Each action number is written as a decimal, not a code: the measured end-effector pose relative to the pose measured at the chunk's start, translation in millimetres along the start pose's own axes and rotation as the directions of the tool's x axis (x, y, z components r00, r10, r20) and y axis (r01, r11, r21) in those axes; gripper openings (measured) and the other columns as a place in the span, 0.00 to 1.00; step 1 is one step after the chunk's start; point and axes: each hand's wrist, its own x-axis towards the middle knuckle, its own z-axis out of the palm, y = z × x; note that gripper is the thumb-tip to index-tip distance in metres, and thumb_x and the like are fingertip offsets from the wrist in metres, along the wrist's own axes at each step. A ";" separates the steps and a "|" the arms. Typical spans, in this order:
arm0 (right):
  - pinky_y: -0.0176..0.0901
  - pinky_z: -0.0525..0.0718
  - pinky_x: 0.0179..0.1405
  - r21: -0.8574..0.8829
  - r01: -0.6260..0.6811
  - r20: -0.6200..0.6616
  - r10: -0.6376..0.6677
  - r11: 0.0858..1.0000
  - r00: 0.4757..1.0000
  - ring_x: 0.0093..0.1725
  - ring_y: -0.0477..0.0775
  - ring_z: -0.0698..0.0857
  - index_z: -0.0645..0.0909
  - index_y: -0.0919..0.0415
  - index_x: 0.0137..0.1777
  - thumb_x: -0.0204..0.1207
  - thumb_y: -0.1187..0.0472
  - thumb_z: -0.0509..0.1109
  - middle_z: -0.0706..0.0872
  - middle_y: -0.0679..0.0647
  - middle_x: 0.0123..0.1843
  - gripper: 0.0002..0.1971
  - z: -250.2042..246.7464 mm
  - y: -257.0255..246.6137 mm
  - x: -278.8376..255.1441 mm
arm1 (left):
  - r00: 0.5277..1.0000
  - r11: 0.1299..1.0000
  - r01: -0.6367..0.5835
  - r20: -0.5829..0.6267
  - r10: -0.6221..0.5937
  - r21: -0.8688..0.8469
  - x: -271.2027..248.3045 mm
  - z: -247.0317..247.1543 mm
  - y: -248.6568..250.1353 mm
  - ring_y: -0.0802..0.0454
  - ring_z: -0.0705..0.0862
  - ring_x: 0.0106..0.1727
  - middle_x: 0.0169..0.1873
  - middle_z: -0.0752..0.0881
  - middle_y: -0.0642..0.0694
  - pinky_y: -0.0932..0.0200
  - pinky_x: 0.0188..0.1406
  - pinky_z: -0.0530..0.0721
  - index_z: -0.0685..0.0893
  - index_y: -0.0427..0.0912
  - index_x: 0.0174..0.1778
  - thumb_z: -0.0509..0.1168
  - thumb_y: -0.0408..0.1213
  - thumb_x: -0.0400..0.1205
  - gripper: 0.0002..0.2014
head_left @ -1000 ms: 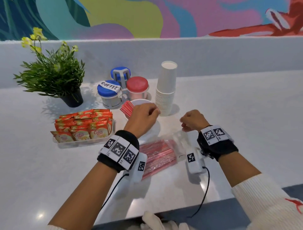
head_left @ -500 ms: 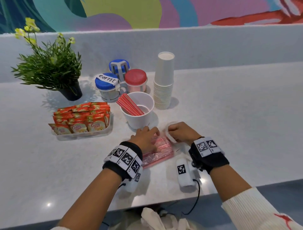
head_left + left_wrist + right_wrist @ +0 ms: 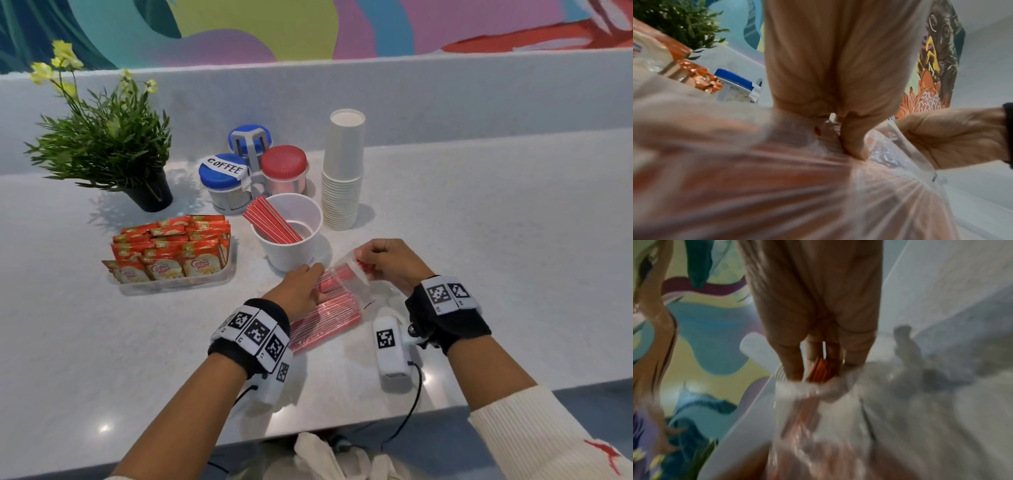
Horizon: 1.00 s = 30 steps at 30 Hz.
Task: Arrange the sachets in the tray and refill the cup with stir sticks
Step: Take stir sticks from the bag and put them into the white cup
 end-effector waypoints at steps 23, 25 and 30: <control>0.36 0.72 0.32 0.111 0.252 -0.327 -0.204 0.961 0.923 0.21 0.41 0.72 0.72 0.57 0.25 0.80 0.55 0.64 0.73 0.48 0.22 0.21 28.2 -1.9 4.3 | 0.999 0.985 0.019 -0.029 -0.024 -0.170 0.1 -4.8 3.3 0.50 0.75 0.53 0.51 0.73 0.46 0.60 0.50 0.73 0.67 0.42 0.55 0.61 0.33 0.83 0.09; 0.38 0.72 0.32 0.152 0.253 -0.359 -0.185 0.955 0.915 0.22 0.45 0.71 0.69 0.57 0.24 0.81 0.53 0.62 0.71 0.49 0.21 0.23 27.6 -2.1 5.7 | 0.998 0.983 -0.004 -0.062 -0.007 -0.184 -1.1 -5.0 5.7 0.52 0.74 0.50 0.50 0.72 0.47 0.64 0.45 0.73 0.65 0.44 0.55 0.61 0.31 0.83 0.11; 0.39 0.75 0.25 0.407 0.275 -0.449 -0.072 0.871 0.891 0.16 0.45 0.72 0.69 0.58 0.24 0.82 0.49 0.60 0.72 0.46 0.13 0.24 24.0 -17.1 8.4 | 0.993 0.994 -0.047 -0.109 0.036 -0.102 2.8 -1.5 4.6 0.50 0.73 0.55 0.54 0.73 0.44 0.62 0.52 0.71 0.65 0.47 0.51 0.64 0.29 0.79 0.14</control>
